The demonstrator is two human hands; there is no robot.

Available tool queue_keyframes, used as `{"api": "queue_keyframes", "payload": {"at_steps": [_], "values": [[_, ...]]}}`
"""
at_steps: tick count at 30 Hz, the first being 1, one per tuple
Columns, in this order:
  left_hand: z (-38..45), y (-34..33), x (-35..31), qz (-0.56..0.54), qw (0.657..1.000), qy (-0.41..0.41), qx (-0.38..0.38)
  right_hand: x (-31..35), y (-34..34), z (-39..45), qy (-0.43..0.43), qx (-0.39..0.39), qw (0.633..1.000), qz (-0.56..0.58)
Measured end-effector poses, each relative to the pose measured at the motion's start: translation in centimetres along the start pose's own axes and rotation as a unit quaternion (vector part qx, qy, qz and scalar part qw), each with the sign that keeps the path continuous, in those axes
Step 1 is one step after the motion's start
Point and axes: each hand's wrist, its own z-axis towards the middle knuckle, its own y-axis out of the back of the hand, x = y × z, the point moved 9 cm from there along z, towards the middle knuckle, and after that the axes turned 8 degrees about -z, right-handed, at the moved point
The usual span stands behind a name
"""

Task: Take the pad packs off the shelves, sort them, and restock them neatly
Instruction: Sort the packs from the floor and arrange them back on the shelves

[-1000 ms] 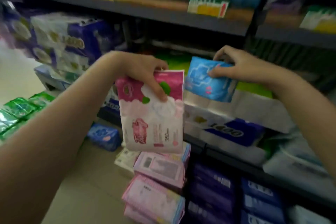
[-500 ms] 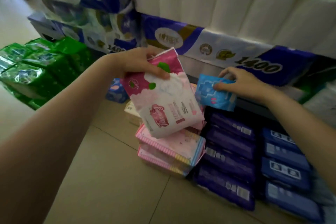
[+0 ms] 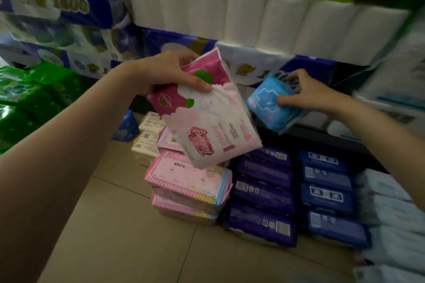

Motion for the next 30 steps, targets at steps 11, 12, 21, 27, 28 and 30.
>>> {"api": "queue_keyframes", "payload": {"at_steps": [11, 12, 21, 27, 28, 30], "values": [[6.6, -20.2, -7.1, 0.221, 0.941, -0.041, 0.253, -18.3, -3.8, -14.3, -0.071, 0.256, 0.954, -0.141], [6.8, -21.7, -7.5, 0.229, 0.936, -0.043, 0.265, -19.2, -4.0, -15.1, -0.073, 0.242, 0.959, -0.129], [7.0, -28.6, -8.6, 0.276, 0.924, -0.053, 0.259, -25.5, -1.3, -17.0, -0.122, 0.172, 0.958, -0.196], [5.3, -28.3, -8.3, 0.263, 0.942, -0.109, 0.177, -26.2, 1.4, -15.6, -0.131, 0.116, 0.963, -0.206], [4.9, -28.9, -8.7, 0.259, 0.942, -0.121, 0.173, -26.5, 2.1, -15.5, -0.130, 0.106, 0.958, -0.232], [4.4, -30.6, -9.9, 0.258, 0.941, -0.134, 0.176, -27.7, 3.4, -15.9, -0.139, 0.091, 0.949, -0.268]]}}
